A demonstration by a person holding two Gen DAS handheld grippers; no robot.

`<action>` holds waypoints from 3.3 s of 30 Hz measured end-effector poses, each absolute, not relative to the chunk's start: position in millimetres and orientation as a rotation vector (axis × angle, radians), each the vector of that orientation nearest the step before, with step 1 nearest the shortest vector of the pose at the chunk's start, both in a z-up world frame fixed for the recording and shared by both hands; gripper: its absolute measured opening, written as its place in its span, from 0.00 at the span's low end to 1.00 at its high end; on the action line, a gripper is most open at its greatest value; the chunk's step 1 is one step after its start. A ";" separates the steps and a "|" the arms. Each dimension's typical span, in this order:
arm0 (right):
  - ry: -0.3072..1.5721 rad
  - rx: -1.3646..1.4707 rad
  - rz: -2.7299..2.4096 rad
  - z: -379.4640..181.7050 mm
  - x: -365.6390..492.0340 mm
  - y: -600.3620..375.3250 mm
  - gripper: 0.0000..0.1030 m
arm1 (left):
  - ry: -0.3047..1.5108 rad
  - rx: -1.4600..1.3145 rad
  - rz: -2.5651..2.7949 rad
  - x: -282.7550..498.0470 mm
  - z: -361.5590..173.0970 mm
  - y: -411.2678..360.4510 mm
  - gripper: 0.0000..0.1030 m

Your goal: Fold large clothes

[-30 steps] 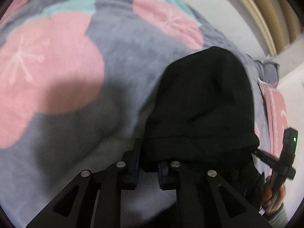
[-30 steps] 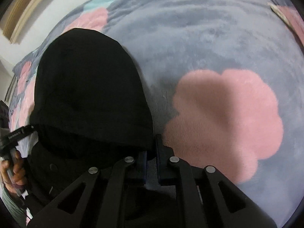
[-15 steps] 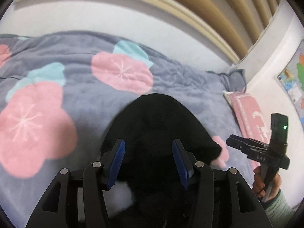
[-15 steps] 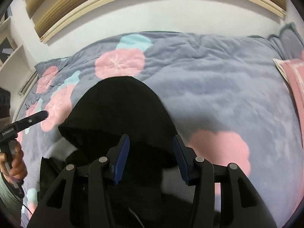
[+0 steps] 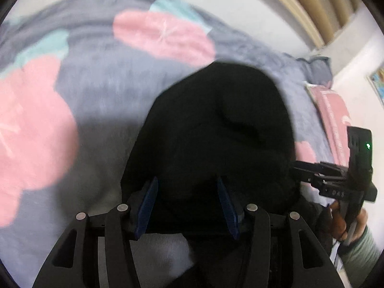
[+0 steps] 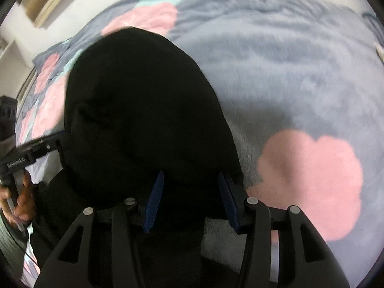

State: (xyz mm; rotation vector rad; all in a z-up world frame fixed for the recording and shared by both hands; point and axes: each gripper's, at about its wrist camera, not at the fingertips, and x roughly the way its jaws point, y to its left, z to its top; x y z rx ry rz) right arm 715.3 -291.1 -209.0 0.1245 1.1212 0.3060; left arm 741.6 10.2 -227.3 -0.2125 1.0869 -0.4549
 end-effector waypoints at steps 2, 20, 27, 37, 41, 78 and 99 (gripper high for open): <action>1.078 0.137 0.350 -186.5 712.1 -297.0 0.52 | 1.030 -0.223 -0.491 740.9 -203.2 17.4 0.51; 1.156 0.152 0.482 -201.2 832.7 -279.9 0.69 | 1.216 -0.305 -0.667 845.2 -242.3 10.3 0.77; 1.133 0.127 0.548 -204.0 823.4 -270.6 0.22 | 1.150 -0.232 -0.700 833.2 -239.7 0.0 0.15; 0.867 0.027 0.533 -98.2 691.4 -269.7 0.17 | 0.905 -0.107 -0.759 714.5 -126.8 10.1 0.13; 0.819 -0.019 0.519 -69.8 621.1 -264.6 0.17 | 0.868 -0.042 -0.772 650.6 -94.9 5.1 0.13; 1.134 -0.010 0.334 -128.0 450.6 -198.4 0.58 | 1.173 -0.388 -0.713 482.1 -142.4 1.3 0.46; 1.147 0.026 0.345 -165.5 392.7 -240.4 0.58 | 1.315 -0.343 -0.658 434.0 -200.0 1.7 0.46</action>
